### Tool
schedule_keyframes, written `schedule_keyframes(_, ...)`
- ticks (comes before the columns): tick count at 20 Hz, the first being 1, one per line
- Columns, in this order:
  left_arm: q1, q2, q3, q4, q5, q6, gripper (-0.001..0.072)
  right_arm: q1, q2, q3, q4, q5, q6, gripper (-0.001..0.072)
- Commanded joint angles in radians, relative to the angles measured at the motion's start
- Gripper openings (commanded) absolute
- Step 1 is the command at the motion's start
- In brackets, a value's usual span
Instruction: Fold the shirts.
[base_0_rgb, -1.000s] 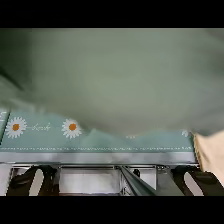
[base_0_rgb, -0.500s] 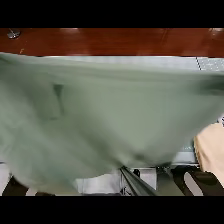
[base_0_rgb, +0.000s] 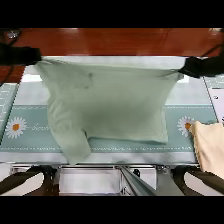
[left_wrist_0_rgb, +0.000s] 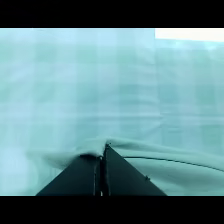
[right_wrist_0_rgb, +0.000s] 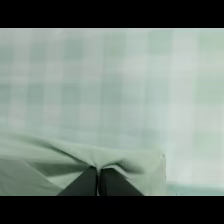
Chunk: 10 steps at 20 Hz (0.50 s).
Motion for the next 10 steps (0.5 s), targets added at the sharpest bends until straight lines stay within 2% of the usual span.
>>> schedule_keyframes(1, 0.0, -0.258, 0.132, -0.048, 0.066, -0.086, 0.0024, -0.001, -0.307, 0.18, 0.0, -0.106, 0.005, 0.0015)
schedule_keyframes(4, 0.0, -0.385, 0.228, -0.166, 0.047, -0.093, 0.0024, -0.001, -0.503, 0.359, 0.037, -0.107, 0.047, 0.0016)
schedule_keyframes(7, 0.0, -0.403, 0.236, -0.251, 0.002, -0.092, 0.0024, 0.0, -0.561, 0.398, 0.092, -0.054, 0.006, 0.0016)
schedule_keyframes(10, 0.019, -0.359, 0.245, -0.246, -0.157, 0.013, 0.0025, -0.011, -0.531, 0.398, 0.059, 0.093, -0.049, 0.0016)
